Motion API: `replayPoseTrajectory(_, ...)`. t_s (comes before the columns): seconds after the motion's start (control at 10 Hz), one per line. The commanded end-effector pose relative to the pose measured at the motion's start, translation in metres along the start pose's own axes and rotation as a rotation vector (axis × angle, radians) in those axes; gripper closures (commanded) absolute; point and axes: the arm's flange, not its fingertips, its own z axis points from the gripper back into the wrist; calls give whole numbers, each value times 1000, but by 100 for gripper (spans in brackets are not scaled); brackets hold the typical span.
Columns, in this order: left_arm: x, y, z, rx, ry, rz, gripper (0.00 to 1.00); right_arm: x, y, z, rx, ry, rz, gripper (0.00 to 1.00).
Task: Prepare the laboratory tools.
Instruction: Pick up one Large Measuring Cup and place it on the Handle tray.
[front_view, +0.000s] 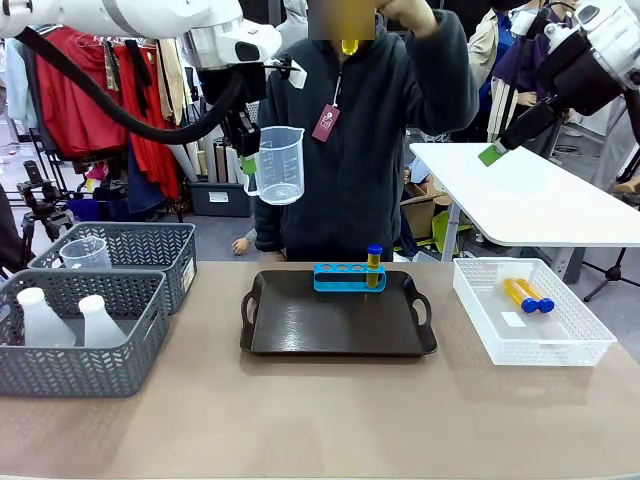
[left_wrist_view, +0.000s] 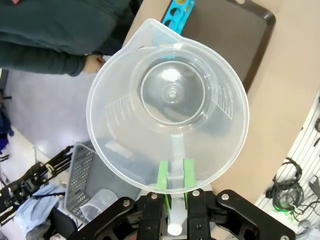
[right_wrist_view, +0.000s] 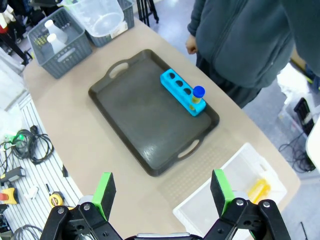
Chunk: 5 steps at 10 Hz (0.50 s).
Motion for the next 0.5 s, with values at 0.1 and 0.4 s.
replayPoseTrajectory(0.1, -6, 1, 7, 10, 1, 12, 100, 1, -1, 1, 10, -11, 10, 0)
replayPoseTrajectory(0.4, 10, -4, -7, -7, 19, -60, 100, 1, -1, 1, 10, -11, 10, 0)
